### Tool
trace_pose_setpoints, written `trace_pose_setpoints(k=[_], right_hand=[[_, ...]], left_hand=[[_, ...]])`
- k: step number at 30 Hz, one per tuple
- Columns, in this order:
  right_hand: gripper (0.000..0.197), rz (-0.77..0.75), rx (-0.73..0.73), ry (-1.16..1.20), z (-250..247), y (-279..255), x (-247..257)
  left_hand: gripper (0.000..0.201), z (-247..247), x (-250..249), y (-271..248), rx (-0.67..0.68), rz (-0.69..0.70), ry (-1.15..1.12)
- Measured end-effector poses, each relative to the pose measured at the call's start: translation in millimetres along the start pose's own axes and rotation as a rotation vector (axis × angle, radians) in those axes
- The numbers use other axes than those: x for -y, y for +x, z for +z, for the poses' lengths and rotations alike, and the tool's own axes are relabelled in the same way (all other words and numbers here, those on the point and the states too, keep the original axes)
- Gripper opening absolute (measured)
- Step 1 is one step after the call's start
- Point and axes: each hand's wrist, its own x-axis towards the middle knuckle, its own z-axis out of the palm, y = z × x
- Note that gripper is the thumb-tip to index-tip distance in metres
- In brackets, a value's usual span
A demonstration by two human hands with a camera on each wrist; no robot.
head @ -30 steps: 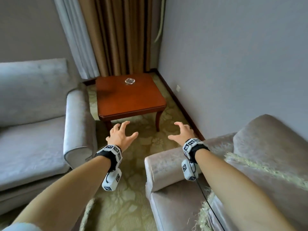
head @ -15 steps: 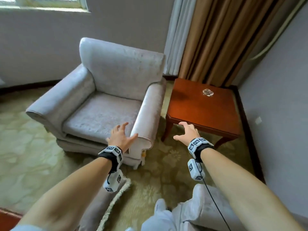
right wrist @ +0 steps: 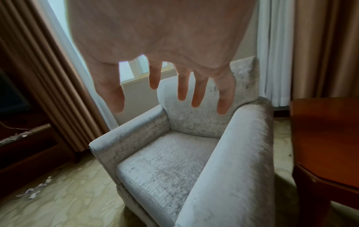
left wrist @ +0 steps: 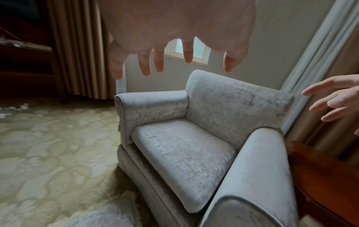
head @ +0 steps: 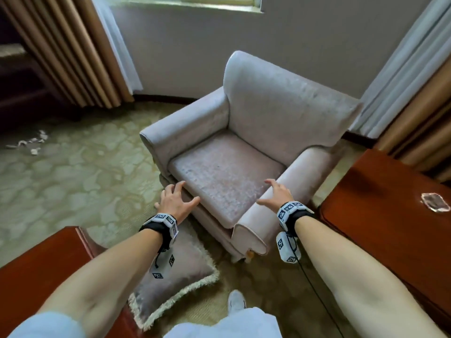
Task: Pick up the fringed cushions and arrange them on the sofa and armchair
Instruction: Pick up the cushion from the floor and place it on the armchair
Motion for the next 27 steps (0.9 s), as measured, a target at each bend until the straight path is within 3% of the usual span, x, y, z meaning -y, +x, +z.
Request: trace_pose_setpoints(k=[9, 18, 23, 27], right_hand=[[0.073, -0.151, 0.195, -0.096, 32.4, 71.2, 39.6], [0.074, -0.385, 0.332, -0.237, 77.0, 98.4, 132.0], [0.077, -0.454, 0.366, -0.278, 98.9, 113.2, 178.3], [0.076, -0.446, 0.355, -0.294, 121.7, 125.2, 213.3]], left_hand=[[0.064, -17.9, 40.8, 9.3, -0.128, -0.28, -0.015], [0.069, -39.1, 104.6, 6.9, -0.227, -0.468, -0.116], [0.081, -43.9, 142.9, 23.2, -0.213, -0.521, -0.228], [0.071, -51.8, 171.5, 52.0, -0.208, -0.511, -0.233]])
